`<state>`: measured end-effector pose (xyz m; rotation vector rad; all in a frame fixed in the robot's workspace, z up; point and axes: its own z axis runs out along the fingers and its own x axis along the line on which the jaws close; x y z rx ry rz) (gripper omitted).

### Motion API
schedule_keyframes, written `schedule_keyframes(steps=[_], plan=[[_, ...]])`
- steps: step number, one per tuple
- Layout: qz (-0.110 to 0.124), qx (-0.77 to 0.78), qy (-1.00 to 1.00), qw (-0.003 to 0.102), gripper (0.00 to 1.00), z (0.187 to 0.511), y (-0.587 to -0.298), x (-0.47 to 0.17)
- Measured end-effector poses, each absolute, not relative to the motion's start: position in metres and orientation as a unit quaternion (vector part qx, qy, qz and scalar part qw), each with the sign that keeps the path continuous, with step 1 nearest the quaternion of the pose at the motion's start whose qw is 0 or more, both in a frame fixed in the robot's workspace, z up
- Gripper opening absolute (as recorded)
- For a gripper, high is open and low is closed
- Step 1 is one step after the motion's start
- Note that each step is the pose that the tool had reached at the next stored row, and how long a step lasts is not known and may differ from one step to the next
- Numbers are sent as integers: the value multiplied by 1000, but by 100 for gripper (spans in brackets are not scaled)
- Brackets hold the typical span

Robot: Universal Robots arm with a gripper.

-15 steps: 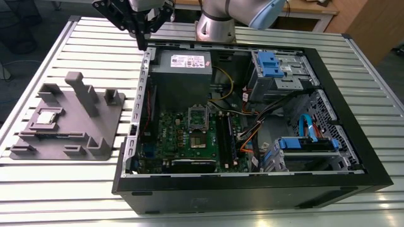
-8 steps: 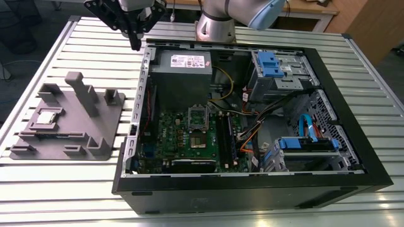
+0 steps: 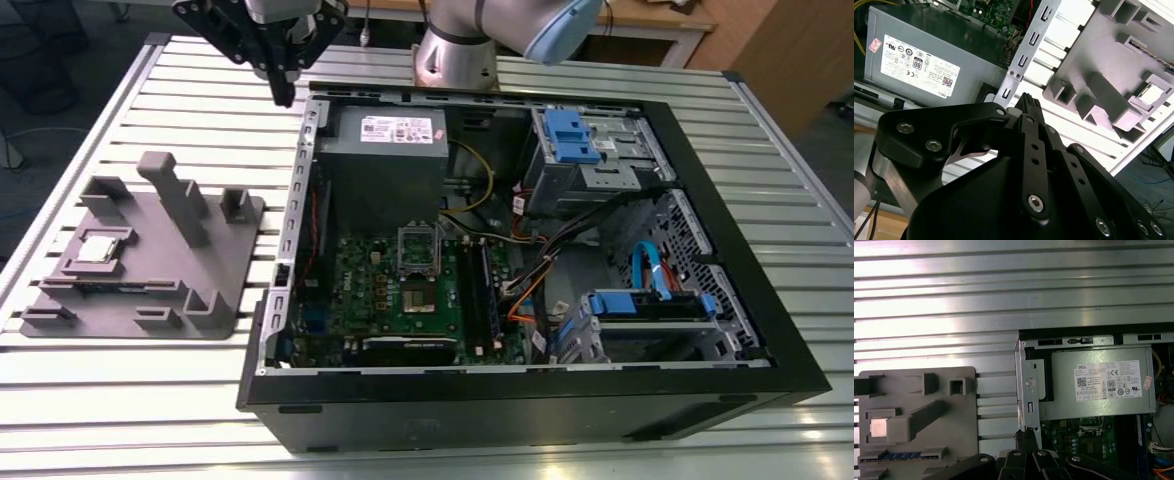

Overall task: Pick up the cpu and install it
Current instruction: 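Reach for the cpu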

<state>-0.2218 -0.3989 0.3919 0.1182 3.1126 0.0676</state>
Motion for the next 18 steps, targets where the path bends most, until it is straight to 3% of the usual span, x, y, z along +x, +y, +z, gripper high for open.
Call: schedule_keyframes(steps=[18], plan=[[22,38,999,13,11,392,-399,-228]])
